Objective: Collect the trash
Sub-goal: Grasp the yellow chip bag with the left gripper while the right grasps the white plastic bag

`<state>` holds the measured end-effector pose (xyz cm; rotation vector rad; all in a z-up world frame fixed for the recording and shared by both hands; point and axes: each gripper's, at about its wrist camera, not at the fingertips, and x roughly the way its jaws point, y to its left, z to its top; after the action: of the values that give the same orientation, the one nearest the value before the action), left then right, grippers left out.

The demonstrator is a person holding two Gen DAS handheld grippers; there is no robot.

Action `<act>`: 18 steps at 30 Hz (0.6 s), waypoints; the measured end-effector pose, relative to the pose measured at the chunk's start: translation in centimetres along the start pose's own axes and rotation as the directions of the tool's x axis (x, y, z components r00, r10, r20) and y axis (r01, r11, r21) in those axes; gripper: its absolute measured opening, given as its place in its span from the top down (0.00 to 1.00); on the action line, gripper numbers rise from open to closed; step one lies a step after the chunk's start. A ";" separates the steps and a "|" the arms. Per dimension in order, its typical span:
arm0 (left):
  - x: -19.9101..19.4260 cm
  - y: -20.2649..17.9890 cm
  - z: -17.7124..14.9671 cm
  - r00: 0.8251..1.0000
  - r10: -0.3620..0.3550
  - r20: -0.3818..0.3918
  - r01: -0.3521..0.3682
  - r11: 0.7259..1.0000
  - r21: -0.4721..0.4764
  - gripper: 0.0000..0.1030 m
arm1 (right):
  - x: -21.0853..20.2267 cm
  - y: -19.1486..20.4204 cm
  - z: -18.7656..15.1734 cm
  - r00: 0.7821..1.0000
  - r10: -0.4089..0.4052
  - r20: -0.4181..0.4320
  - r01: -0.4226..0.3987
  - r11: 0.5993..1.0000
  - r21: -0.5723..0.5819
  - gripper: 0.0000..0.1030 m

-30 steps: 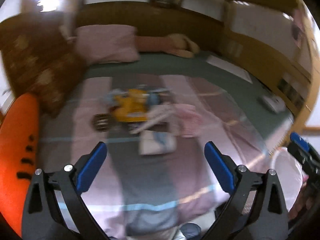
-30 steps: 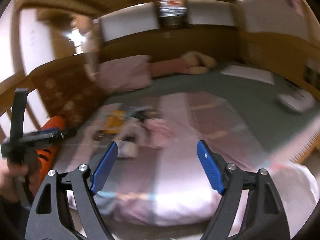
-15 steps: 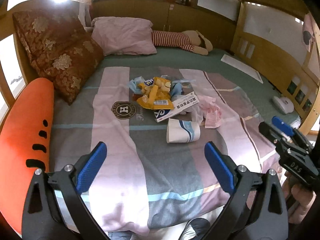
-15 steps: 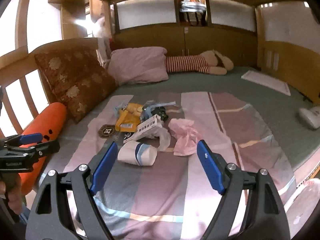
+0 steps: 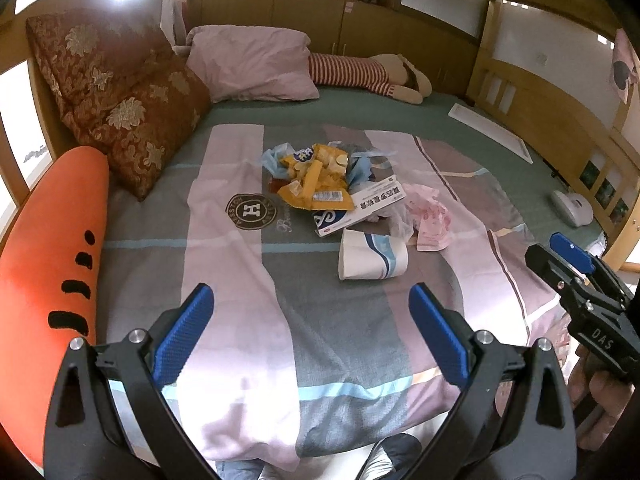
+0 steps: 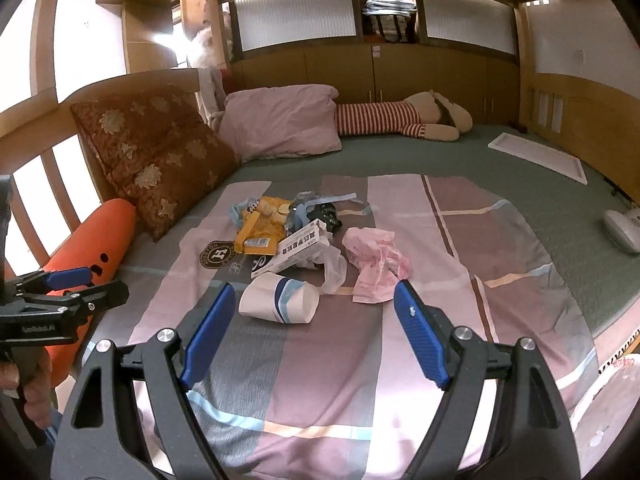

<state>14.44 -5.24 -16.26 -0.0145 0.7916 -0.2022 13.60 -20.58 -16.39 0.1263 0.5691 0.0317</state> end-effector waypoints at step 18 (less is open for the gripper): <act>0.9 0.0 0.4 1.000 0.002 -0.023 -0.003 1.000 -0.013 0.05 | 0.6 0.3 0.9 1.000 -0.007 -0.006 0.006 1.000 -0.013 0.22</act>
<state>15.31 -5.46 -16.63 -0.0235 0.8155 -0.1951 14.58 -20.38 -15.90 0.1122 0.5756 0.0294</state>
